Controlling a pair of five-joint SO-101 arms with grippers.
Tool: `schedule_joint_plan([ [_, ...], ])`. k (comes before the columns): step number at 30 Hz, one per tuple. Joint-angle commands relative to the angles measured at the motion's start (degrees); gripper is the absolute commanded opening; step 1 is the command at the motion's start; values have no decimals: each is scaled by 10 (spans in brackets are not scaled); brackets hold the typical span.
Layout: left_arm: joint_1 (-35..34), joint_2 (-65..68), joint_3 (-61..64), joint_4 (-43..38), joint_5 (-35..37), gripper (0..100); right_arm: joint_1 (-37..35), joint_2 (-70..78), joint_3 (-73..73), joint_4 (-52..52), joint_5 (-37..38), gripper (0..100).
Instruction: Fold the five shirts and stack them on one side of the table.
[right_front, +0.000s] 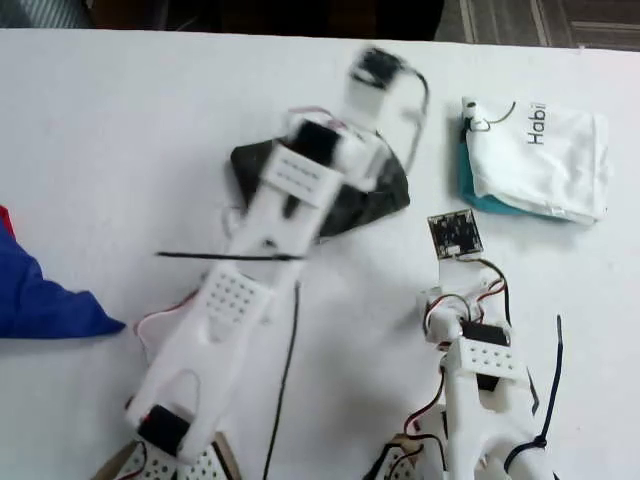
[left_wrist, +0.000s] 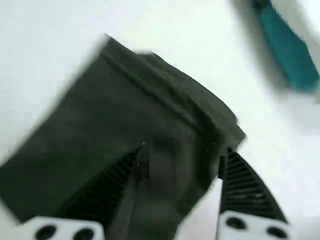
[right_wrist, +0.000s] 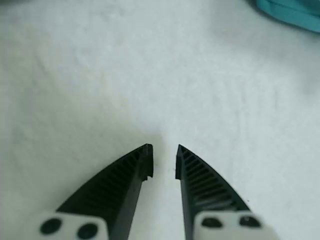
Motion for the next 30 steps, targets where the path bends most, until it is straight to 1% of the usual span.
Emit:
schedule_joint_plan([
  [1, -81, -90, -22, 5, 2, 195, 5, -17, -4, -5, -4, 82],
  [5, -154, -119, -22, 25, 1, 159, 5, -13, -14, -2, -4, 83],
  [7, -188, -120, -21, 51, 1, 162, 5, -12, -45, 31, -4, 82],
  [10, -248, -112, -20, 102, 0, 159, 2, -10, -157, 128, -9, 80],
  [13, -304, -87, -20, 105, 0, 159, -7, 28, -308, 202, -48, 80],
  [16, -340, -65, -20, 106, 0, 158, -55, 126, -445, 247, -60, 82],
  [22, -389, -33, -20, 107, 0, 158, -149, 369, -716, 316, -62, 84],
  [23, -396, -28, -20, 107, 0, 158, -163, 406, -759, 328, -72, 84],
  [27, -416, -17, -20, 108, 0, 158, -193, 545, -901, 363, -120, 84],
  [30, -426, -21, -20, 108, 0, 158, -195, 640, -964, 386, -127, 84],
])
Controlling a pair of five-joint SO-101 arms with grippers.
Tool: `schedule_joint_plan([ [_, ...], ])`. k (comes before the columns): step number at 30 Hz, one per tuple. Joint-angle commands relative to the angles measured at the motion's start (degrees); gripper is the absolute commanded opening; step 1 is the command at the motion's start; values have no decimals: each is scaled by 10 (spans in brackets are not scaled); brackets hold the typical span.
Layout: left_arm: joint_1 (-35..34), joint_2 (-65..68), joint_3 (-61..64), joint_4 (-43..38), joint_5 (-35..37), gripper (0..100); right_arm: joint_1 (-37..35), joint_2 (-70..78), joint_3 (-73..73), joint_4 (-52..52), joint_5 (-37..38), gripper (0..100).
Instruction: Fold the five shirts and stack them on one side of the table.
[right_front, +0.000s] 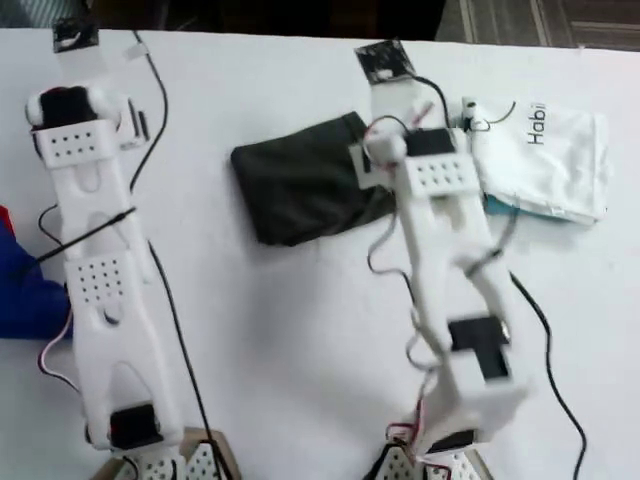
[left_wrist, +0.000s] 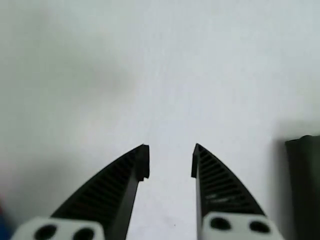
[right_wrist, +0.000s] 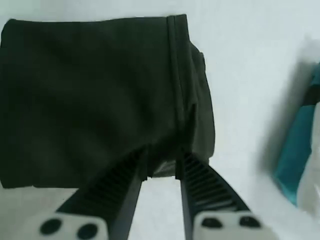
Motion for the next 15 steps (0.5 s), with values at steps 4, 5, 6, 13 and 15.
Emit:
schedule_joint_plan([
  [4, -26, -14, -19, 13, -5, 158, 18, 158, -130, 78, -5, 84],
  [5, -27, -14, -19, 13, -15, 158, 30, 174, -140, 90, -5, 84],
  [6, -29, -14, -19, 13, -22, 158, 44, 187, -144, 95, -4, 84],
  [13, -30, -9, -19, 12, -25, 158, 94, 225, -155, 109, 4, 81],
  [15, -29, -7, -18, 12, -25, 158, 87, 211, -175, 134, 19, 81],
])
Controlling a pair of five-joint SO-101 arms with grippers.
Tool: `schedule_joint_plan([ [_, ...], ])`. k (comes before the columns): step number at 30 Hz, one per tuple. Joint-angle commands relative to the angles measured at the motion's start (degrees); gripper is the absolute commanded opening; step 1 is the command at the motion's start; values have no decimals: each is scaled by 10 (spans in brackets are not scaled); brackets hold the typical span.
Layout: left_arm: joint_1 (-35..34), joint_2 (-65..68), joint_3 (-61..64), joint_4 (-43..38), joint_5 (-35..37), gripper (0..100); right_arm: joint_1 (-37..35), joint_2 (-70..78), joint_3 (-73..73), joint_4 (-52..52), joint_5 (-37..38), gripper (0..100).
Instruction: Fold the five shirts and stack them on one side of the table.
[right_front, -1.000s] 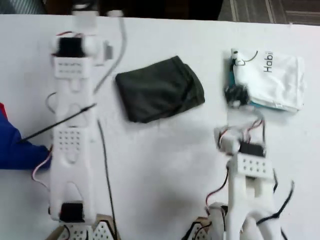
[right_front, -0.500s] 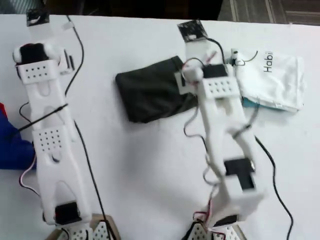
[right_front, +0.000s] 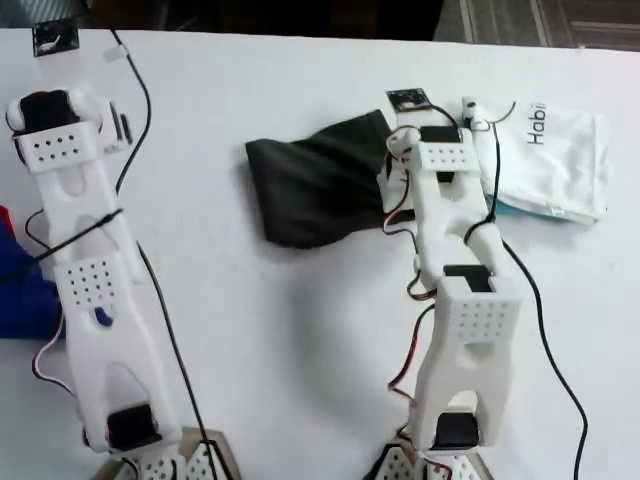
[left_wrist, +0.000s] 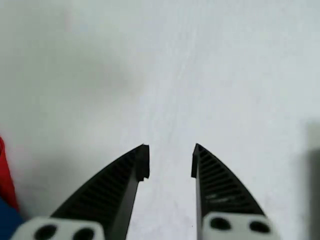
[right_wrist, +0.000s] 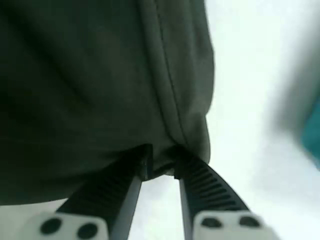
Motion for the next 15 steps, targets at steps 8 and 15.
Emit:
schedule_joint_plan([
  [8, -4, -8, -18, 12, -4, 158, -21, -99, -173, 65, 19, 84],
  [15, -7, -8, -18, 12, -4, 158, -31, -34, -201, -12, 17, 102],
])
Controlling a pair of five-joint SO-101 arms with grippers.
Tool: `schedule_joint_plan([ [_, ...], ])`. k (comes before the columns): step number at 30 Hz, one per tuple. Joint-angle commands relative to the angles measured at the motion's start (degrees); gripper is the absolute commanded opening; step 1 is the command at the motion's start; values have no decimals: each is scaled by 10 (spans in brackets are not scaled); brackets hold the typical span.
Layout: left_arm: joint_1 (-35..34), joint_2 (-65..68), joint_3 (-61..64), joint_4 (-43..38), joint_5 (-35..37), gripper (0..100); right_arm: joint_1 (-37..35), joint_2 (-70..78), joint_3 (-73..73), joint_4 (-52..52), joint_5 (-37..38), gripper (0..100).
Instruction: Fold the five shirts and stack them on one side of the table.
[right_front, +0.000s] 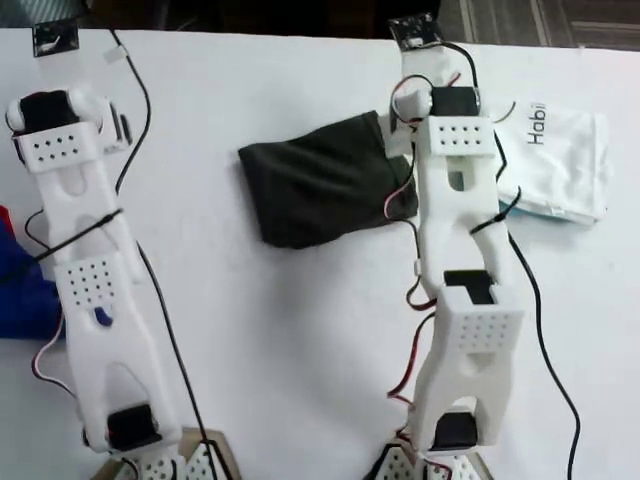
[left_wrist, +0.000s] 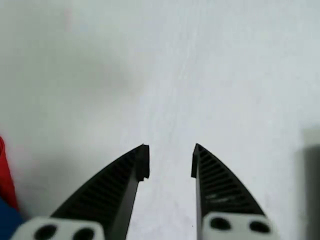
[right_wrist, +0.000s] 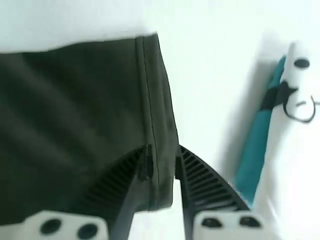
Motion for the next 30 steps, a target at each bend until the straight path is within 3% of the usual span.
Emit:
schedule_joint_plan([
  [1, -7, -8, -18, 11, -4, 158, -16, 34, -32, -31, 0, 128],
  [6, -7, -8, -18, 11, -4, 158, -32, 113, -69, -26, 0, 300],
  [22, -8, -8, -18, 11, -4, 158, -64, 322, -265, 29, 7, 300],
  [25, -8, -9, -18, 11, -4, 158, -87, 333, -277, 72, 47, 293],
  [27, -8, -9, -18, 11, -4, 158, -99, 335, -279, 105, 74, 225],
  [30, -8, -9, -18, 11, -4, 158, -103, 336, -279, 124, 99, 6],
])
